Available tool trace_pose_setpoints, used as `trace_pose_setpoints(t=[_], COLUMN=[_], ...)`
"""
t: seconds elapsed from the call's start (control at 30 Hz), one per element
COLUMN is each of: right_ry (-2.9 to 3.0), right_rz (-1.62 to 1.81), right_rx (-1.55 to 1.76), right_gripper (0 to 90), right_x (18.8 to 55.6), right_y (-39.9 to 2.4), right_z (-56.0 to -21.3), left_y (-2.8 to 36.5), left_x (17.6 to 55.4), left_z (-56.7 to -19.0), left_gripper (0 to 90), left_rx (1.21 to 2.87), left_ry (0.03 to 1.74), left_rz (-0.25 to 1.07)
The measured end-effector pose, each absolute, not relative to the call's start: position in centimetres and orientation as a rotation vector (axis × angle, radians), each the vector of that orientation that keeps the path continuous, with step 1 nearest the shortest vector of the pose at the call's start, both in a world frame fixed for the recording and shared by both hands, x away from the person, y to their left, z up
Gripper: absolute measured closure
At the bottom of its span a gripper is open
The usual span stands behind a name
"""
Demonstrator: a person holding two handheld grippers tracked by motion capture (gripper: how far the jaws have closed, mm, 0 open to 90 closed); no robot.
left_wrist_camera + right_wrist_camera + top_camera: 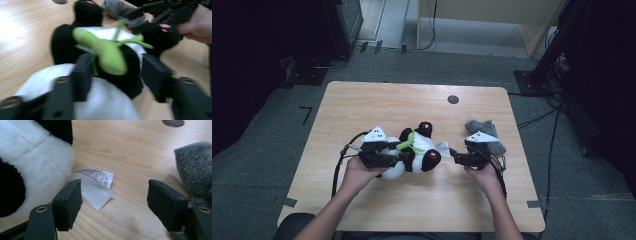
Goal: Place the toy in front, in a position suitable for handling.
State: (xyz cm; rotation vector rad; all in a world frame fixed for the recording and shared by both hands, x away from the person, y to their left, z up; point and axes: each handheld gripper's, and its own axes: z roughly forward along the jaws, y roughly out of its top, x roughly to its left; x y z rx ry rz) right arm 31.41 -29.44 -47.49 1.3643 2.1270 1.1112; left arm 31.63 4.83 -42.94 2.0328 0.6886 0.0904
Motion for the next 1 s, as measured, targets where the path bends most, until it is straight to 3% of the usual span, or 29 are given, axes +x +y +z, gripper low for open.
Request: trace_pose_setpoints(t=[0.43,0.57,0.7,1.0], right_ry=[2.024,1.978,1.973,2.027], right_rz=[1.082,1.054,1.019,0.977], right_rx=[1.386,1.429,1.519,1.596], right_gripper=[28.9,29.4,29.5,32.9], right_x=[32.4,33.2,34.4,36.6], right_y=[-33.0,-34.9,-36.7,-38.2], right_z=[-45.6,-45.3,-45.7,-47.6], left_y=[6.4,7.6,9.0,10.9], left_x=[30.5,30.3,30.6,29.8], left_z=[-42.2,-42.0,-42.4,-43.7], left_gripper=[34.4,27.4,27.9,26.2], left_rx=[2.004,2.016,2.006,1.956], left_ry=[0.744,0.798,0.856,0.88], left_rz=[0.16,0.235,0.178,0.2])
